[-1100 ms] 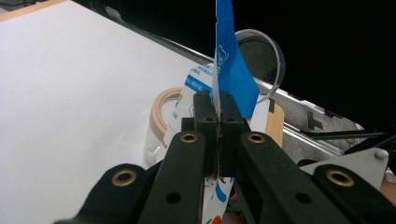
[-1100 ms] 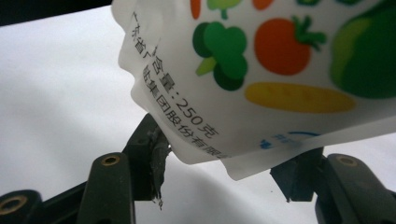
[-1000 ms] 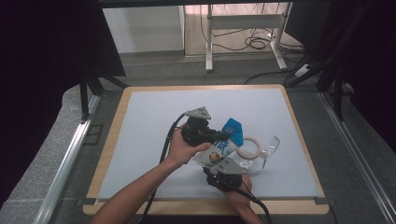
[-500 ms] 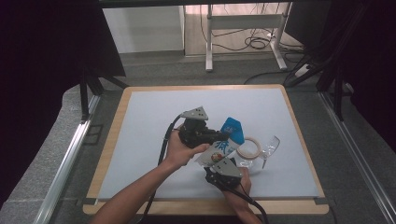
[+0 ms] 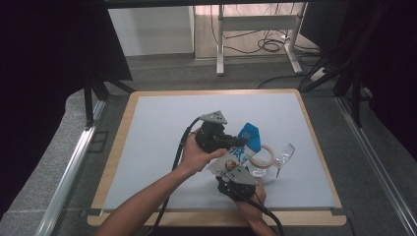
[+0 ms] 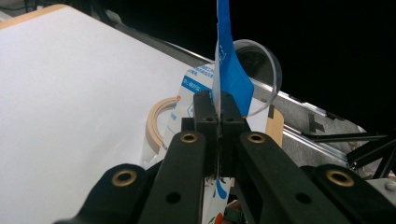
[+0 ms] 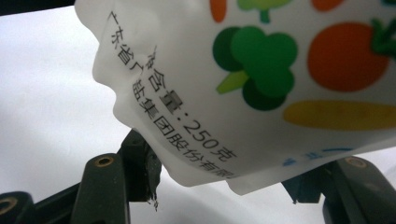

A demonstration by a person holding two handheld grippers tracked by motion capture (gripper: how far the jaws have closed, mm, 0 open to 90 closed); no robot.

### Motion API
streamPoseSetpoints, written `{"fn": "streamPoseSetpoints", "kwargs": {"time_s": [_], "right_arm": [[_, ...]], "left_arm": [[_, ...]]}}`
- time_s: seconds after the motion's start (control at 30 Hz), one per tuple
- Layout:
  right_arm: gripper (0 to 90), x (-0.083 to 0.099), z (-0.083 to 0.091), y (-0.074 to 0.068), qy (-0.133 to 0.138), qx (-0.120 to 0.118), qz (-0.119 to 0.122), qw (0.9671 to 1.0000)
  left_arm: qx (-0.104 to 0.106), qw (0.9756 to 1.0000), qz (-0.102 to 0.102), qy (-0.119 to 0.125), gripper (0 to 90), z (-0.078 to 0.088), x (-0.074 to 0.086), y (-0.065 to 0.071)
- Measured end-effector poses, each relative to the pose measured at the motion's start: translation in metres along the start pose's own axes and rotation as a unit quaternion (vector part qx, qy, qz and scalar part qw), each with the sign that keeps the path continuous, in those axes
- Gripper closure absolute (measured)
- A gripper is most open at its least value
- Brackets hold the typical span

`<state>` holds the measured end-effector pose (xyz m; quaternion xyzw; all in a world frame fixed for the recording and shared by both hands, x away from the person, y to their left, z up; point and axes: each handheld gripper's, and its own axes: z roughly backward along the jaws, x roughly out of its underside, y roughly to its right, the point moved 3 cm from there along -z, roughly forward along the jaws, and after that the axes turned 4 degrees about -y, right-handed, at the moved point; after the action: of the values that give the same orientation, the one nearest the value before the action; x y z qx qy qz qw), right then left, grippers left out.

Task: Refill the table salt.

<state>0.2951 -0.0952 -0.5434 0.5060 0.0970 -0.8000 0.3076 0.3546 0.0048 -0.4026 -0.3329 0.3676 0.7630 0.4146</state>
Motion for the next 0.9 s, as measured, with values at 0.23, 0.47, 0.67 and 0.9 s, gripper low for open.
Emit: {"fn": "streamPoseSetpoints", "kwargs": {"time_s": [0.23, 0.47, 0.67, 0.9], "right_arm": [[40.4, 0.001, 0.0, 0.004, -0.007, -0.006, -0.018, 0.9998], [40.5, 0.002, -0.003, 0.007, -0.02, -0.014, -0.034, 0.9991], [40.4, 0.003, -0.005, 0.008, -0.028, -0.018, -0.042, 0.9986], [40.5, 0.002, -0.006, 0.008, -0.031, -0.026, -0.051, 0.9979]], "left_arm": [[-0.005, 0.9999, -0.002, -0.013, 90.0, -0.009, -0.006, -0.002], [-0.011, 0.9996, -0.004, -0.027, 90.0, -0.016, -0.007, -0.007], [-0.014, 0.9993, -0.004, -0.035, 90.0, -0.019, -0.008, -0.01], [-0.016, 0.9988, -0.002, -0.046, 90.0, -0.022, -0.011, -0.013]]}}
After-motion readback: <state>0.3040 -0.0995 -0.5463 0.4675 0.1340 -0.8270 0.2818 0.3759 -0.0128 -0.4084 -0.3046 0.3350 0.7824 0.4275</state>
